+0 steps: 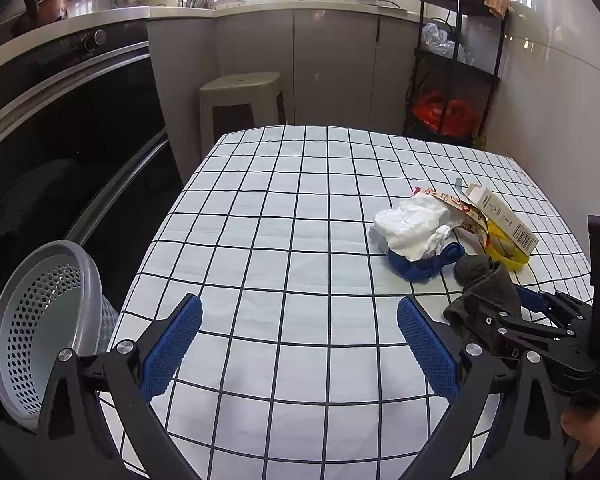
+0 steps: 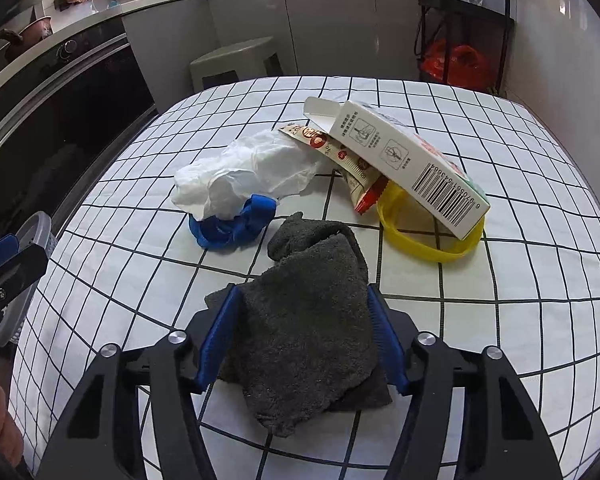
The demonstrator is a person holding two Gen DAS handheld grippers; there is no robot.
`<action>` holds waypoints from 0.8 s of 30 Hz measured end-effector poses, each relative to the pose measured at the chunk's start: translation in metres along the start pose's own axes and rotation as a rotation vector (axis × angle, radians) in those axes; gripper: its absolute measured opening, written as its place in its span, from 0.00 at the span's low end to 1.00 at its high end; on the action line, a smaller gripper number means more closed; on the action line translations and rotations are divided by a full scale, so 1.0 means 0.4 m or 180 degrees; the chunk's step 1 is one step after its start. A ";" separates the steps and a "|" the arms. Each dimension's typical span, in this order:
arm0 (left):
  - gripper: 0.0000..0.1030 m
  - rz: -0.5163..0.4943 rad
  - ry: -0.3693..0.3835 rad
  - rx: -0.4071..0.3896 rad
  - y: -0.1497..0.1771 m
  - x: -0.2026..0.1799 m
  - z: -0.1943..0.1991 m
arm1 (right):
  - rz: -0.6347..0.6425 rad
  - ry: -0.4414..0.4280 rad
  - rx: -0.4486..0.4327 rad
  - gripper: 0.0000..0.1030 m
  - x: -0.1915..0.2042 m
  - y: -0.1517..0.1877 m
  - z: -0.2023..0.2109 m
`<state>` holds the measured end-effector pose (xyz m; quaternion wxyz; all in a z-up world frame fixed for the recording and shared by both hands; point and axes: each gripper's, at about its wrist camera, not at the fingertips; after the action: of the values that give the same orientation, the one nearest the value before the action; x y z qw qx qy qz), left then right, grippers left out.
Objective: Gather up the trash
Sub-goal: 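Grasp the grey cloth with the right tool, then grasp the white tissue with the left tool while the right tool holds the grey cloth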
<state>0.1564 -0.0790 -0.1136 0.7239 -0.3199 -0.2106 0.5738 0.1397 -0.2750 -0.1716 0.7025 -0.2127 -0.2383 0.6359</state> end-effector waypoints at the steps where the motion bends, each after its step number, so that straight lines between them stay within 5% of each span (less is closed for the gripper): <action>1: 0.93 -0.0008 0.0013 0.0006 0.001 -0.004 0.000 | 0.0014 -0.0019 -0.0005 0.45 0.001 0.002 0.003; 4: 0.93 -0.0042 0.0039 0.0005 0.005 -0.017 0.003 | 0.0016 -0.0080 -0.0040 0.28 -0.003 0.006 0.019; 7: 0.93 -0.0095 0.0039 -0.0012 0.005 -0.032 0.007 | -0.0045 -0.0134 -0.0079 0.24 -0.017 0.012 0.038; 24: 0.93 -0.0331 0.0073 0.0037 -0.099 -0.204 -0.151 | -0.0735 -0.0410 -0.0548 0.23 -0.220 0.029 0.224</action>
<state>0.2039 -0.1766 -0.1234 0.7570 -0.3108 -0.2153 0.5329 0.0694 -0.3618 -0.1131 0.7334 -0.2021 -0.3594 0.5405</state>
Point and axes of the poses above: each gripper's, at about its wrist camera, not at the fingertips, and z roughly against the way its jaws point, x to its left, y to its underside, and after that the axes turned 6 degrees about y, right-handed
